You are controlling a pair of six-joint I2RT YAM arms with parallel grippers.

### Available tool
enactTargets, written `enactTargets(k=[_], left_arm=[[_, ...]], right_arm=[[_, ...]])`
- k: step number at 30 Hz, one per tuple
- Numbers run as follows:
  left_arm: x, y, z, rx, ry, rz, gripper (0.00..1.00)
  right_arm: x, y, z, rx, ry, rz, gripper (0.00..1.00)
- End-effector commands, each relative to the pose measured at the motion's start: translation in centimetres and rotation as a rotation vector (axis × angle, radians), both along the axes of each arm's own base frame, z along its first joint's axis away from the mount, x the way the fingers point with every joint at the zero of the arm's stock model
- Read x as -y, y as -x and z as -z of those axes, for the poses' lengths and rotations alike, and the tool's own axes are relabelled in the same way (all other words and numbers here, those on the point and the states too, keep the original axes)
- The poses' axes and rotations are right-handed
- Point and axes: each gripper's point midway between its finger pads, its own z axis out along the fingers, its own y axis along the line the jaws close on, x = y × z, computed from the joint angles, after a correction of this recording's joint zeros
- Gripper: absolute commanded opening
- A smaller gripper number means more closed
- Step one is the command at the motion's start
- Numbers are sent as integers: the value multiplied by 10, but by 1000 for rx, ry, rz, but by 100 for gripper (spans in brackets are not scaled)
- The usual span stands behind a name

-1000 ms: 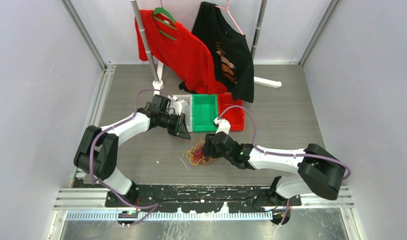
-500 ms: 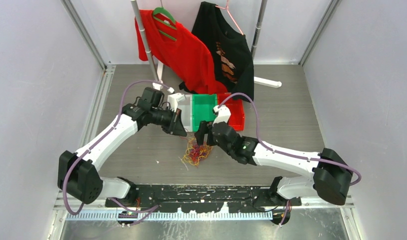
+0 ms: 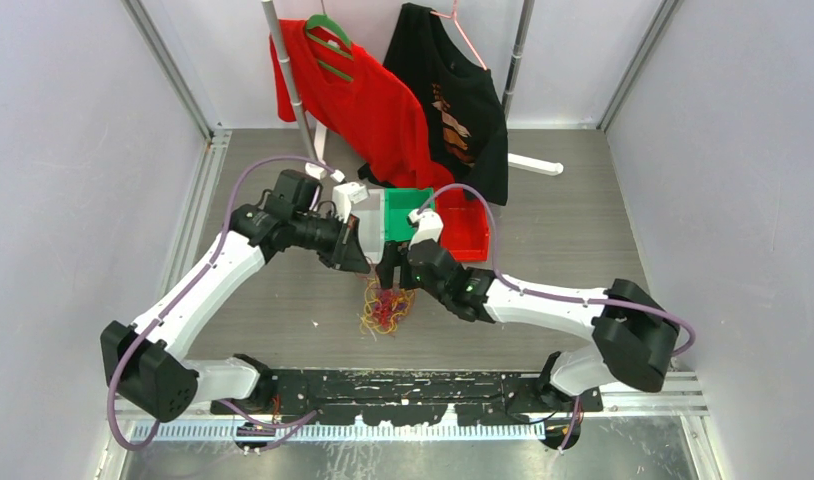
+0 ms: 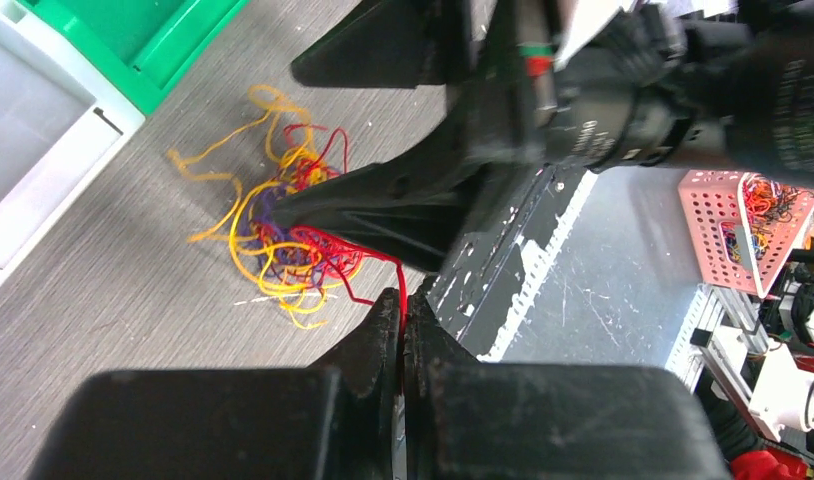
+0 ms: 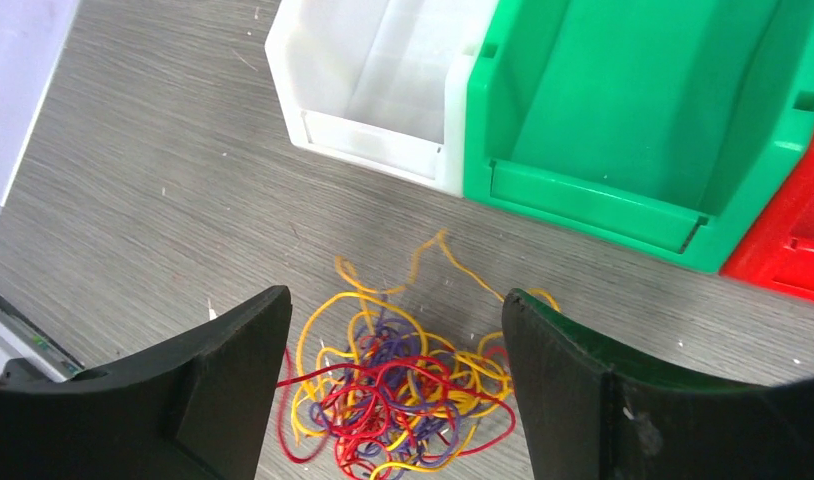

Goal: Untangle the cables

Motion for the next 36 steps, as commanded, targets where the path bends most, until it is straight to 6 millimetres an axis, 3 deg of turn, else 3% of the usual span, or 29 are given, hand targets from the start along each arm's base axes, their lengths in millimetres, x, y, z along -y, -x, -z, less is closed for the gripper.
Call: enactTargets(k=[1,3,5,12,17,24,36], left_arm=[[5,6,-32,52,61,36,0],[5,6,-38,67,64,40,0],[3,3,-42,106,57,41,0],[-7,5,-38,141,3,47,0],[-11,1,-38,170,-27,32,0],[-13,0,-43,185,-27,10,0],[-13,1,-50,186,-17,4,0]], right_arm=[[-30,-14,-28,46,-97,-12,82],[-43,-11,-27,20,-114,-57,82],[-43,-9,-28,10,-122,-57,82],[0,4,-40,29,-157,23,82],[11,16,-52,28,-208,18,82],[-8,32,-74,39,-323,-81,82],[-46,22,-66,25,-324,-128,82]])
